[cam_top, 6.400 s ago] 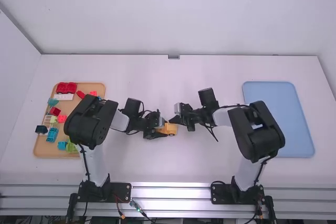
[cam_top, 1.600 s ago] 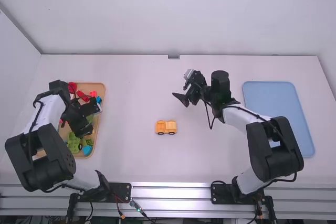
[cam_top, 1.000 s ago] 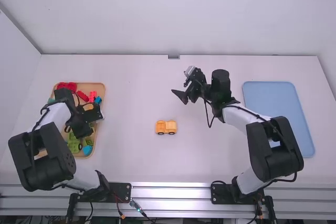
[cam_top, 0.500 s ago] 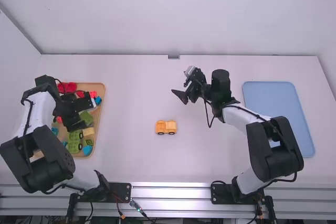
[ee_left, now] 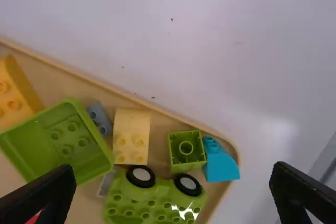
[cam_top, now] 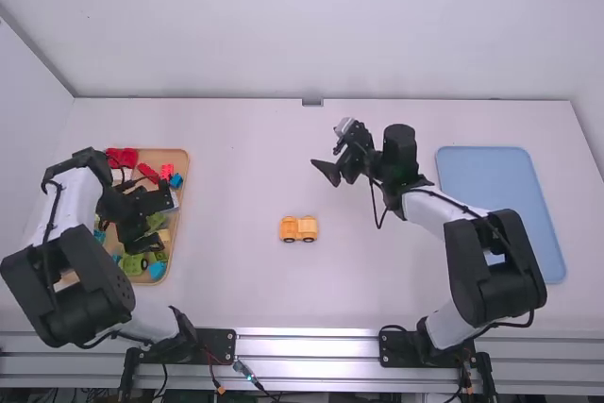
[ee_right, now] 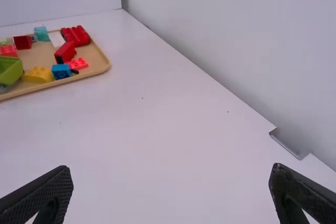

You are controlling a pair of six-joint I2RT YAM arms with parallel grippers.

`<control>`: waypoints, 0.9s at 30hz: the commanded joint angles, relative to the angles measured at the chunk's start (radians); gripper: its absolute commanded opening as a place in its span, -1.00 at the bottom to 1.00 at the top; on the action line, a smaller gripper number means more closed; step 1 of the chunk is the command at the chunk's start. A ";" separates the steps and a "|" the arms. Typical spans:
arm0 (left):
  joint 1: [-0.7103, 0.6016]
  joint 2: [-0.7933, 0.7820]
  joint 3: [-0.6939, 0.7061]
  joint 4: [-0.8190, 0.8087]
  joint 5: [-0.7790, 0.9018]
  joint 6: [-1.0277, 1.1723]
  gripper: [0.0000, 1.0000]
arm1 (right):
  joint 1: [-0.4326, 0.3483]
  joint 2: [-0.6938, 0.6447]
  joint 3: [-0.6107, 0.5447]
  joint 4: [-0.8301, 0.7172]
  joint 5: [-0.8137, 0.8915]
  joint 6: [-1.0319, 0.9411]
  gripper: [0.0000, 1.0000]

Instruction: Assemble lego blocks to make yellow taxi

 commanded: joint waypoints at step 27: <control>-0.002 0.005 -0.226 0.285 -0.108 -0.107 0.55 | 0.001 -0.007 0.034 0.058 -0.010 0.066 0.98</control>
